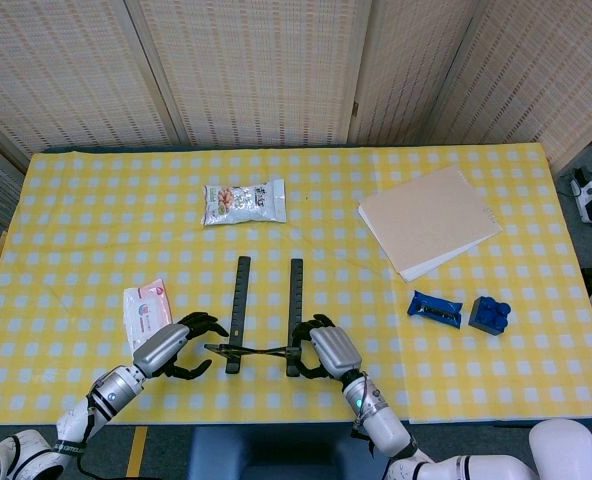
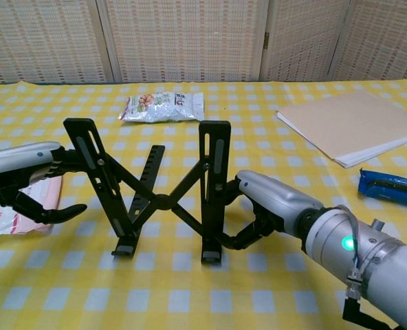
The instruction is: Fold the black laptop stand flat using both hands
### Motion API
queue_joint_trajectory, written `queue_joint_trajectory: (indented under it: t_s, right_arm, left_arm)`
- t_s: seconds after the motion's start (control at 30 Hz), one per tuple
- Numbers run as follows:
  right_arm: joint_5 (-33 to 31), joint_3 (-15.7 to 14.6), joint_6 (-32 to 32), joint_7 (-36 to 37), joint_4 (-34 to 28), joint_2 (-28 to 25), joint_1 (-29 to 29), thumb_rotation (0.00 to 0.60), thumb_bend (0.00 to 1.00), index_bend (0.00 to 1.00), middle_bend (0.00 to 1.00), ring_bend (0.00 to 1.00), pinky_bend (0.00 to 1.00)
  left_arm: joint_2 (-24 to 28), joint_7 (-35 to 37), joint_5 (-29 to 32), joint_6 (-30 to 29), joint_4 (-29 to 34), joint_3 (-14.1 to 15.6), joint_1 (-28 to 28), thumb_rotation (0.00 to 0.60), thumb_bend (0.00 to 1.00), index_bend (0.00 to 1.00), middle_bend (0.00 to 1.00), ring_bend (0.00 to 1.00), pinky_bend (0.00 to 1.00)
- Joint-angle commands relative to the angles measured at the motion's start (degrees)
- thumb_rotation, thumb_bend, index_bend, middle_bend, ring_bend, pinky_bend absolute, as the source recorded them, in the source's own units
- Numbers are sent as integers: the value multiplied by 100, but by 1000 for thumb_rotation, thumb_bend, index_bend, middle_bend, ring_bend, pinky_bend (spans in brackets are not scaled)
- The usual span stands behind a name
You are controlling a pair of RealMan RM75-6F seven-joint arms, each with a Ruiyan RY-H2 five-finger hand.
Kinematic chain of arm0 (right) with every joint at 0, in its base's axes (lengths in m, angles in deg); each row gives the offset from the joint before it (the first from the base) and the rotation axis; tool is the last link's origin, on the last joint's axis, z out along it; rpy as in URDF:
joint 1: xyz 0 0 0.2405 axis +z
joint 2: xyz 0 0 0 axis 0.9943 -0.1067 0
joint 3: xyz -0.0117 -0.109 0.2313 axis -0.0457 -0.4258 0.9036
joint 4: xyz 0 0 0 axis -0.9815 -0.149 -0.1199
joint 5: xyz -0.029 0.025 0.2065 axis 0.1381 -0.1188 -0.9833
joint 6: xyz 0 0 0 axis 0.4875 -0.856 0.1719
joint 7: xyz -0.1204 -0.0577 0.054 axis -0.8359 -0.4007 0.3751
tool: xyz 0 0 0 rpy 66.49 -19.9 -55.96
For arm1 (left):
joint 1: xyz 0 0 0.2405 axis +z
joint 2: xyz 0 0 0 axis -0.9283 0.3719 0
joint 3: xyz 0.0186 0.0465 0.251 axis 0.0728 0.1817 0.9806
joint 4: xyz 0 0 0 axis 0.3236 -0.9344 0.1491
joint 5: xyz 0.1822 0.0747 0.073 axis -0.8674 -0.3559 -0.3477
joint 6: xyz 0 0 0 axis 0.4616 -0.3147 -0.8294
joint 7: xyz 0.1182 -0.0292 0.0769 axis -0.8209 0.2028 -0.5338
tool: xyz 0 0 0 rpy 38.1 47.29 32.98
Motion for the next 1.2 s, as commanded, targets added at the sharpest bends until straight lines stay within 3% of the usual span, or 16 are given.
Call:
queue_joint_trajectory:
  t_s: [0.03,0.3,0.37,0.53,0.6,0.87,1.2]
  right_arm:
    - [-5,-6,-11,-23,16,18,-3,600,409,596,345,234,100]
    - [60,-23,-33,-38,-16,-14,-17,600,408,614,346,238,100]
    - [158,-45,-34,4,-43,-67,-24,600,409,566,318,228,98]
    - [399,-50,-18,203,-114,-191,-37,600,408,73,178,152,73]
    - [464,-34,13,296,-146,-212,-29,600,408,4,133,127,55]
    - [634,169,11,583,-131,-91,42,600,408,0,56,77,3]
    - [450,734,-296,492,160,174,186,600,409,0,12,58,0]
  left_arm:
    - [-1,16,-2,-5,-8,3,3,600,485,300,303,151,102]
    - [-6,36,-25,-31,-23,4,4,600,485,300,303,151,101]
    - [-3,36,-24,-39,-20,-2,4,600,485,300,303,150,101]
    - [6,8,-38,-86,8,-20,9,600,485,295,260,109,93]
    - [14,-21,-52,-105,30,-22,11,600,485,291,215,67,79]
    - [86,-147,-72,-244,132,-47,60,600,485,287,171,14,47]
    - [353,-231,-184,-615,338,-77,189,600,485,286,165,6,38]
